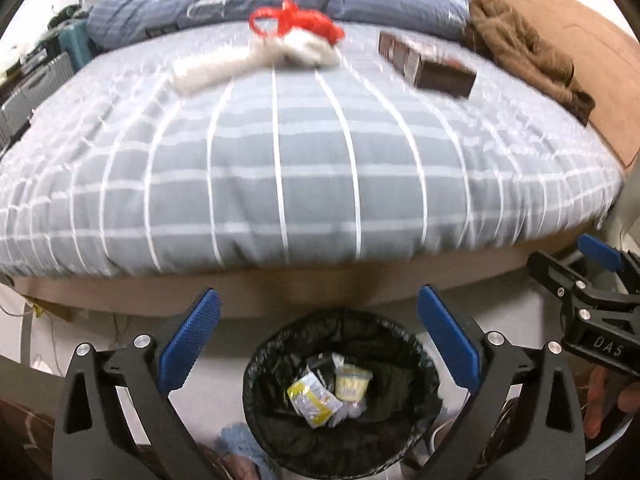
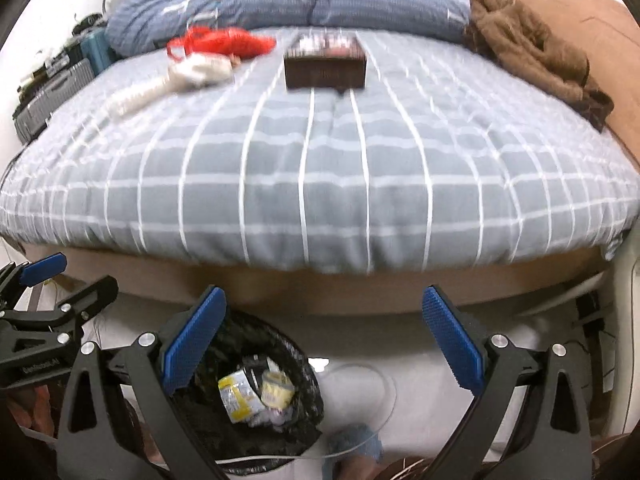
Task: Collect trash
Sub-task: 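Move both open tools back toward the remaining trash on the bed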
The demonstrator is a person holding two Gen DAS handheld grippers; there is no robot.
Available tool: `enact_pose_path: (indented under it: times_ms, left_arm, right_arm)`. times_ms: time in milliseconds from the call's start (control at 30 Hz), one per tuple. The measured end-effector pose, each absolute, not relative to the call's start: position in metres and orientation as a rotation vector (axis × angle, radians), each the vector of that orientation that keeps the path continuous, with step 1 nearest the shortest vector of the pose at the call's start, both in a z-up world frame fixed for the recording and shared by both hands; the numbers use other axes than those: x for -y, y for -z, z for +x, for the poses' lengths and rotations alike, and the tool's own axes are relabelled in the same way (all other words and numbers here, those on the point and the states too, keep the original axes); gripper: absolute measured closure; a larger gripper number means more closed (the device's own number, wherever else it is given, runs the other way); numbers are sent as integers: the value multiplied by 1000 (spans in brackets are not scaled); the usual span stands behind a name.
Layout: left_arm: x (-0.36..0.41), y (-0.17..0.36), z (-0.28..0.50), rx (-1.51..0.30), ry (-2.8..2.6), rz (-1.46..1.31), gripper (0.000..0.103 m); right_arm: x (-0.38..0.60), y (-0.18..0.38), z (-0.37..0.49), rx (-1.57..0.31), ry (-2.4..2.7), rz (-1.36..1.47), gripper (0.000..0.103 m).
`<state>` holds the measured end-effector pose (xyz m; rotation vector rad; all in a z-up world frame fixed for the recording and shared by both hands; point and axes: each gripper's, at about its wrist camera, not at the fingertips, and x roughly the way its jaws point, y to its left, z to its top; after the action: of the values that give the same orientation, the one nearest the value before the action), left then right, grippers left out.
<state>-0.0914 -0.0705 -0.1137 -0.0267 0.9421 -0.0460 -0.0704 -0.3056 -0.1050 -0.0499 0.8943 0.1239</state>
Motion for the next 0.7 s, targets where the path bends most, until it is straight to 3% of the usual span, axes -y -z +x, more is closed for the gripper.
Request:
enact_pose_path:
  times_ms: [700]
  left_arm:
    - [55,30,-19,-790,24,-72,6]
  right_arm:
    - [307,14,-2,-756,-153,13,8]
